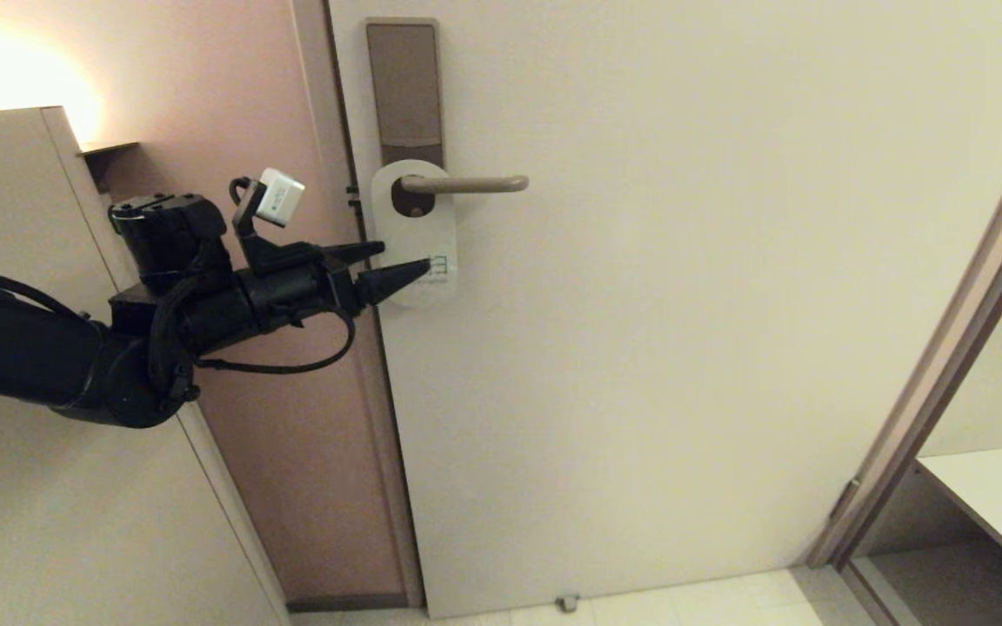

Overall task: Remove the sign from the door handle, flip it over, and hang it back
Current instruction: Take down the sign

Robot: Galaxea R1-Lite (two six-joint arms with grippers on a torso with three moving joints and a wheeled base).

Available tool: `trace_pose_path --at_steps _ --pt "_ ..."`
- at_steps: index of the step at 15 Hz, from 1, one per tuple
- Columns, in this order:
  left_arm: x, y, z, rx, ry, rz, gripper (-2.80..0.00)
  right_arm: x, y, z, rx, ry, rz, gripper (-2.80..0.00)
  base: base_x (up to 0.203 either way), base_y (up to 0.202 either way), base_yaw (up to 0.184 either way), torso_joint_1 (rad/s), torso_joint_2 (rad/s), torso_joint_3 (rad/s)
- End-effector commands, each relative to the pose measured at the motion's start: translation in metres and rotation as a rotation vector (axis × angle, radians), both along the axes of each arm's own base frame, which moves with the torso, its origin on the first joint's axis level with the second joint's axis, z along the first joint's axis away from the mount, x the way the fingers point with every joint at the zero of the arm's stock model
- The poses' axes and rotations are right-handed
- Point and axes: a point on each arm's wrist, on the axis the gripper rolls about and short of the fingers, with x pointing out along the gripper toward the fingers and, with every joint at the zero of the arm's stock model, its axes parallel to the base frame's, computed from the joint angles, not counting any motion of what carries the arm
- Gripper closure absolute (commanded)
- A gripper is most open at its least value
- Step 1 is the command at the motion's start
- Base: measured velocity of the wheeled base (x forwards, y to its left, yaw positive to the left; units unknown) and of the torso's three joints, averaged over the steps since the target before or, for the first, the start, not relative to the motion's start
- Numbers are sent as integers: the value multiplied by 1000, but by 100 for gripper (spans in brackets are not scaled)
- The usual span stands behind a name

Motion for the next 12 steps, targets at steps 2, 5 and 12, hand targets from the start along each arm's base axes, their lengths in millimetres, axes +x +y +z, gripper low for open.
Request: trace_pose_path --at_steps 2,5,12 --pt "1 8 2 0 -10 22 -280 0 0 0 -1 0 1 0 0 0 0 0 0 0" --pt "5 11 -1 0 -6 34 -280 0 0 0 -1 0 1 0 0 0 0 0 0 0" --pt "27 5 1 -11 -38 22 -280 0 0 0 -1 0 1 0 0 0 0 0 0 0"
